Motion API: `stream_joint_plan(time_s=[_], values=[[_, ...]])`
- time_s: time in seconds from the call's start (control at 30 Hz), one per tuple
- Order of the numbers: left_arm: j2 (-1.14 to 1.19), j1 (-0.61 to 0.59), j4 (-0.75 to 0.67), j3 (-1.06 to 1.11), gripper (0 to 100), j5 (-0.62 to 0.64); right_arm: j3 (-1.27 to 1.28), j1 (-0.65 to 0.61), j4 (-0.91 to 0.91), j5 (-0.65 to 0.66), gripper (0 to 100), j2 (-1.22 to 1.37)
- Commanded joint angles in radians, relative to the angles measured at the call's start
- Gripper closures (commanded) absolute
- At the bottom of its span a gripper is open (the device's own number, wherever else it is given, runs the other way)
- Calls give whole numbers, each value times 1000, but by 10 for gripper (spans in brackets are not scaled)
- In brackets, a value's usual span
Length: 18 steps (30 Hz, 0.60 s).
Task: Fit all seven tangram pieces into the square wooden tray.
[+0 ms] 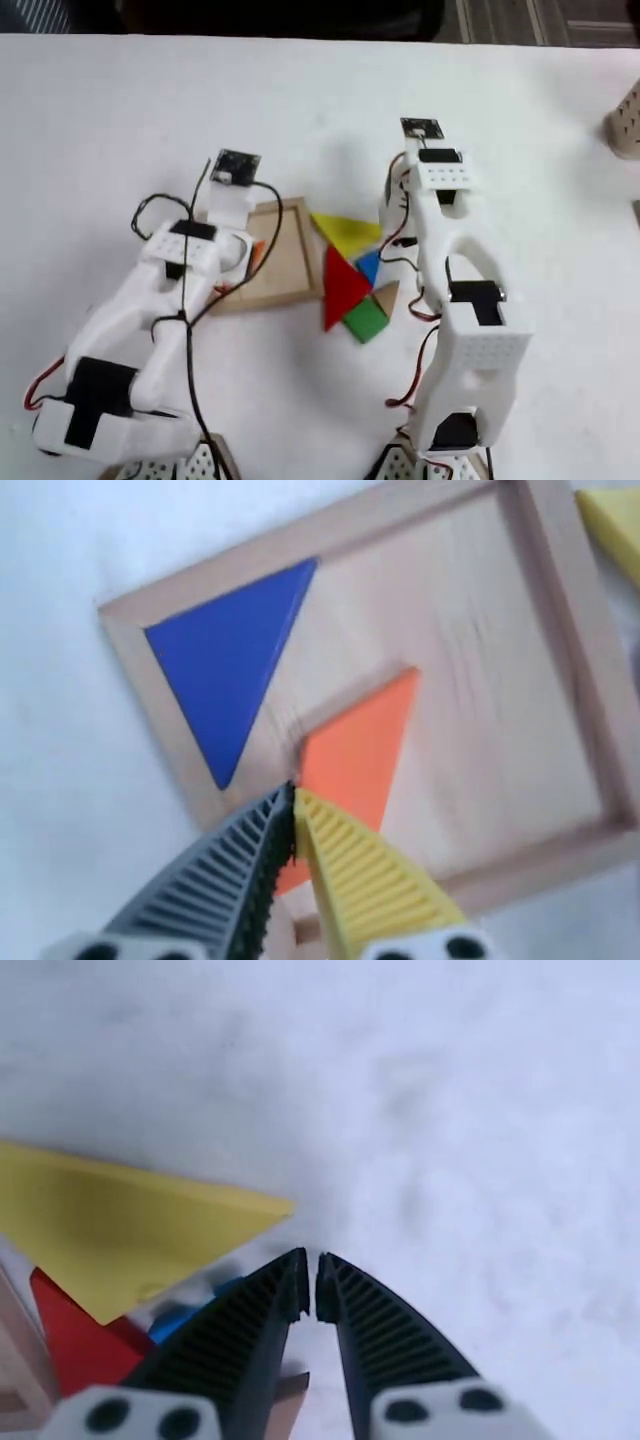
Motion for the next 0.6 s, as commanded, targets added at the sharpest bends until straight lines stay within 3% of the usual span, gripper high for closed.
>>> stream_joint_plan(time_s=[0.0, 0.33, 0.57], values=[[-45, 28, 46, 32, 979, -2, -9, -10, -13, 6, 981, -59], [-277, 19, -12, 196, 979, -2, -17, -131, -2, 6, 981, -70], [-400, 19, -35, 232, 978, 0, -35, -139, 54, 6, 981, -114]])
